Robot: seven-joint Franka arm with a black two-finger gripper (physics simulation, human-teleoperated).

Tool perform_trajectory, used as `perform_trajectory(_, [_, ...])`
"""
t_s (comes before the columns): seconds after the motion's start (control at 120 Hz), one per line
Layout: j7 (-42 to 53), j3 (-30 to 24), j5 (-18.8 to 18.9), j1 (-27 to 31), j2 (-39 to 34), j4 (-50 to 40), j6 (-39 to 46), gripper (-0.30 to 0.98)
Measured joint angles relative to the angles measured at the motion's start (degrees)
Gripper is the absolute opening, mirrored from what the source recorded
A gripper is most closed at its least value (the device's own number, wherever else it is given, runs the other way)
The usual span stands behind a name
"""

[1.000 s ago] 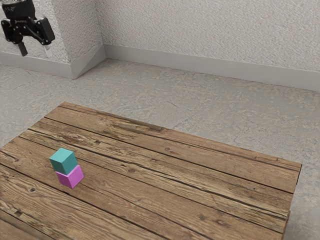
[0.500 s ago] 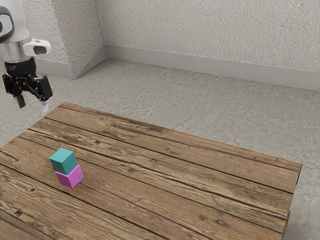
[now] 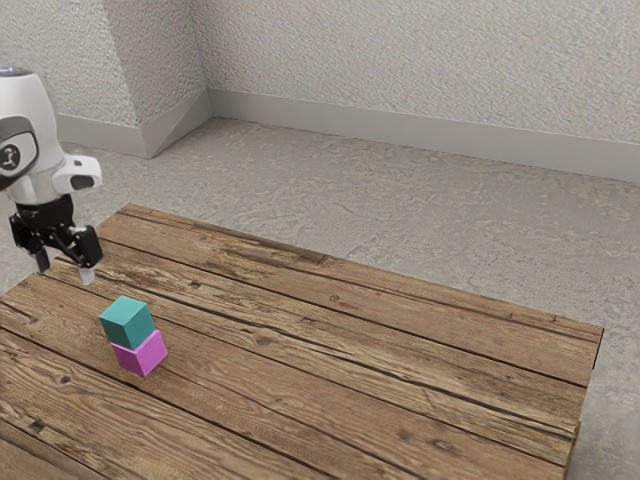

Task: Pick up the blue block with one arm, and put the blue block on the table with one arm

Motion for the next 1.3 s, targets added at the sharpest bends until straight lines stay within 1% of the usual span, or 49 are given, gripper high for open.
perform_trajectory(0.15, [1.3, 0.3, 0.2, -1.0, 1.6, -2.8, 5.8, 0.69])
perform_trajectory(0.242, [1.8, 1.3, 0.2, -0.6, 2.4, -4.3, 8.8, 0.69])
perform_trajectory(0.408, [2.7, 2.6, 0.1, -0.8, 3.5, -6.2, 12.4, 0.69])
perform_trajectory(0.658, [3.7, 2.6, -0.2, -2.0, 8.6, -6.1, 17.3, 0.69])
perform_trajectory(0.85, [4.3, 2.6, -1.1, -3.2, 10.9, -5.8, 20.1, 0.69])
perform_trajectory(1.3, [5.1, 2.6, -2.7, -3.5, 15.0, -6.2, 23.6, 0.69])
